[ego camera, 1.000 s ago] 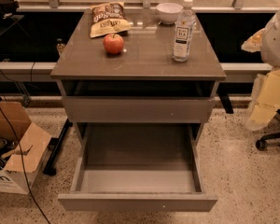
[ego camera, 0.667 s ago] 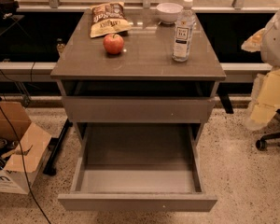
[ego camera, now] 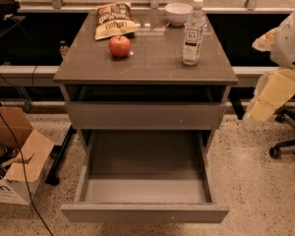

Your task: Place blue plastic bottle into middle drawer

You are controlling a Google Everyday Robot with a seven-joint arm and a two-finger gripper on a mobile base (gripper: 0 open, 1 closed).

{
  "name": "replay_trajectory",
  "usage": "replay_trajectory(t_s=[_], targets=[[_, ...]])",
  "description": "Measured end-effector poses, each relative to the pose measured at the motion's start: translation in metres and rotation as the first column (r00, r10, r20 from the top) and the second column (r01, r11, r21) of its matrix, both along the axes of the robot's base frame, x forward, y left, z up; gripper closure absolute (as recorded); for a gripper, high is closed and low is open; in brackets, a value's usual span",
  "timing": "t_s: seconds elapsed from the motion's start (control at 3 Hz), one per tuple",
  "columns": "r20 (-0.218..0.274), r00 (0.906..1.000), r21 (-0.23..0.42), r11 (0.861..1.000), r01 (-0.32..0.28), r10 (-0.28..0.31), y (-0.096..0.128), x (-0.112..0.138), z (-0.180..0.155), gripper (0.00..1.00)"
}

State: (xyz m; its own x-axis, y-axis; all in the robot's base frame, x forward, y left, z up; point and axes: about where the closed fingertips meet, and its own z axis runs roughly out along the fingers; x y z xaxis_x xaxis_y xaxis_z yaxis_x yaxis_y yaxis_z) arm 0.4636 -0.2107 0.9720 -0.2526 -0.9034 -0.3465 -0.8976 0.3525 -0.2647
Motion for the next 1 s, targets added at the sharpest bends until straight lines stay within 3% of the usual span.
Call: replay_trajectory(t_s=[0.67,1.0], targets=[[0.034,0.995,0.191,0.978,0.085,-0.094,-0.011,0.049,-0.019,0.0],[0.008,0.9933,0.246,0.963,0.11,-0.116,-0.034,0.114,-0.048,0.0]])
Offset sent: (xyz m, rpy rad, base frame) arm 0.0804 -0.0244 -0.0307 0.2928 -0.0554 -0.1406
